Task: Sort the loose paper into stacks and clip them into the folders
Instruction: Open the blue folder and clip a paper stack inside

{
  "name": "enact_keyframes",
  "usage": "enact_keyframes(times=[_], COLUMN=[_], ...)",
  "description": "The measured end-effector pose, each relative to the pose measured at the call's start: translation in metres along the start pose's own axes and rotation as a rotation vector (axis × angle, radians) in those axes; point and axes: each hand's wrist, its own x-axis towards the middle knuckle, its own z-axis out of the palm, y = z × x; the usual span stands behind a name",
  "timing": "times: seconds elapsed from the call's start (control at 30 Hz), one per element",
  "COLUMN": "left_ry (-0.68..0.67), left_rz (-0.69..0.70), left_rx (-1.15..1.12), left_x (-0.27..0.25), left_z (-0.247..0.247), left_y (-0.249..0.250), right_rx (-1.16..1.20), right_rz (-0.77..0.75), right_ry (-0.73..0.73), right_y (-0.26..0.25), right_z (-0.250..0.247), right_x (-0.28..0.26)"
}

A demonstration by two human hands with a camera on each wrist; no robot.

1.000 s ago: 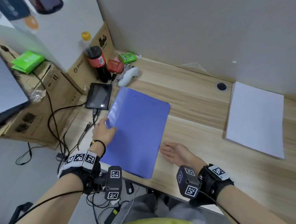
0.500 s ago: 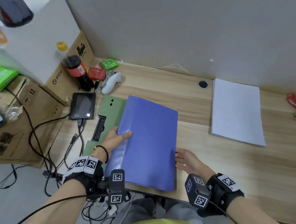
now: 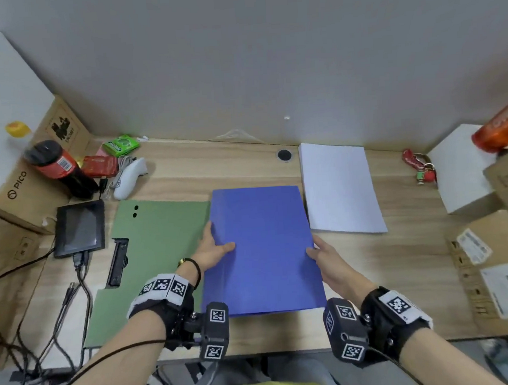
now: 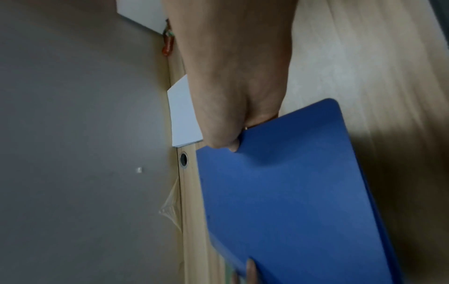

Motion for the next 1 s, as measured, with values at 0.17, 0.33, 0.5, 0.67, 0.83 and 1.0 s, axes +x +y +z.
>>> enact_keyframes(times=[0.17,0.33,0.5,0.67,0.83,1.0], left_ry=[-0.128,-0.241,-0.37,-0.249,-0.105,0.241], left_rz=[-0.046,-0.007,0.078,0.119,0.195,0.128], left_rx=[0.165,-0.03,-0.09,-0.171,-0.25,-0.283], left_x=[-0.001,-0.025,-0.056,-0.07,-0.086,-0.071], left_z=[0.009,0.006,-0.011,-0.054,-0.116,-0.158], left_y=[0.022,0.066,0.114,0.105,0.064,0.015], right_rx=[-0.105,-0.085,-0.1,-0.134,-0.168,-0.153], right_rz=[-0.059,-0.098,-0.176,-0.185,-0.085,0.064], right_ry=[-0.004,-0.15,-0.293,-0.382,-0.326,-0.117], right_y=[-0.017,-0.063,-0.093,-0.093,-0.056,-0.003], right_z=[-0.007,0.001,0.04,0.078,0.082,0.052], right_x=[-0.009,-0.025,-0.018,-0.002,0.027,0.052])
